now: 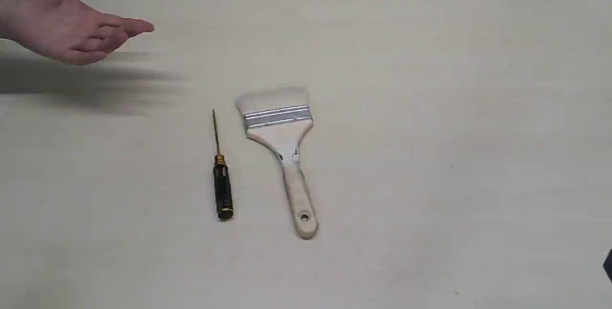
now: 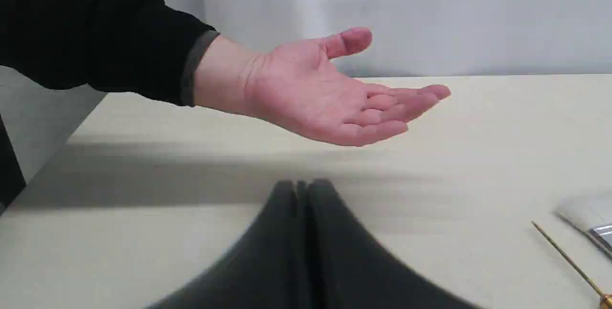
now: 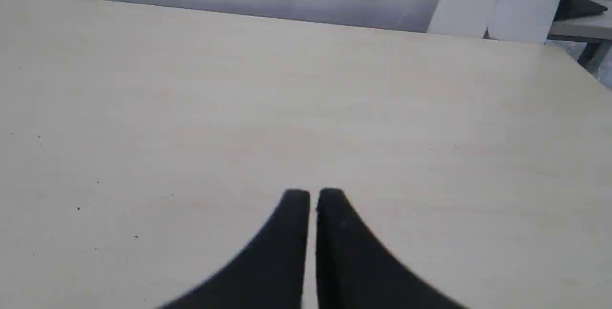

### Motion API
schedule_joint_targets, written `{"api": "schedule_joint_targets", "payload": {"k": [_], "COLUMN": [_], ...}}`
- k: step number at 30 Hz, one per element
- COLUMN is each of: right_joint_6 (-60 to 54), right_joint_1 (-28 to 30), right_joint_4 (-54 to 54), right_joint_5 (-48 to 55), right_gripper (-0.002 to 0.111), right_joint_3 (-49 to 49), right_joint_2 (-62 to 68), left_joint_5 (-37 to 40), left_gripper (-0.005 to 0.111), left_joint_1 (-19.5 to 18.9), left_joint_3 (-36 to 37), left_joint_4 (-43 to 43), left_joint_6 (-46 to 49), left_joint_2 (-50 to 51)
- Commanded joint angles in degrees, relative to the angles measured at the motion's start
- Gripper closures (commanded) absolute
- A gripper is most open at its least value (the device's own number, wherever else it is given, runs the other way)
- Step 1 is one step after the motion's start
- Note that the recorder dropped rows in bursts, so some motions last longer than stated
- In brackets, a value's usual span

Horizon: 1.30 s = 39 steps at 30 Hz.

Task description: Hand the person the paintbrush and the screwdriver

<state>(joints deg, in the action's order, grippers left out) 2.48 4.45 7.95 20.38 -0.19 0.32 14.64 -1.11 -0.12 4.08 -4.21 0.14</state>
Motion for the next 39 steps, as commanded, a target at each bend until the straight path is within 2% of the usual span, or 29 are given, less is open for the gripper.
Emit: {"api": "schedule_joint_targets", "payload": {"k": [1, 13, 18, 32, 34, 39], "right_joint_6": [-0.19, -0.19, -0.34, -0.34, -0.34, -0.34], "right_joint_1": [0.11, 0.11, 0.11, 0.11, 0.11, 0.11], "right_joint_4": [-0.25, -0.25, 7.12, 7.13, 7.13, 4.44], "right_joint_5": [0.03, 0.03, -2.94, -3.22, -6.91, -23.65], "right_gripper": [0.104, 0.104, 0.104, 0.104, 0.104, 0.104], "right_joint_3": [0.19, 0.19, 0.19, 0.19, 0.19, 0.19], "right_joint_2": [-0.32, -0.32, -0.32, -0.32, -0.32, -0.32], "left_joint_5": [-0.29, -0.29, -0.29, -0.4, -0.4, -0.4], "left_gripper": [0.107, 0.107, 0.107, 0.107, 0.107, 0.107], "left_joint_1": [0.47, 0.47, 0.47, 0.47, 0.47, 0.47], "left_joint_3": [0.12, 0.12, 0.12, 0.12, 0.12, 0.12], "left_joint_4": [-0.23, -0.23, -0.23, -0.09, -0.09, -0.09], "left_joint_6": [-0.12, -0.12, -0.12, -0.12, -0.12, -0.12], "left_joint_2": [-0.14, -0.14, -0.14, -0.14, -0.14, -0.14]}}
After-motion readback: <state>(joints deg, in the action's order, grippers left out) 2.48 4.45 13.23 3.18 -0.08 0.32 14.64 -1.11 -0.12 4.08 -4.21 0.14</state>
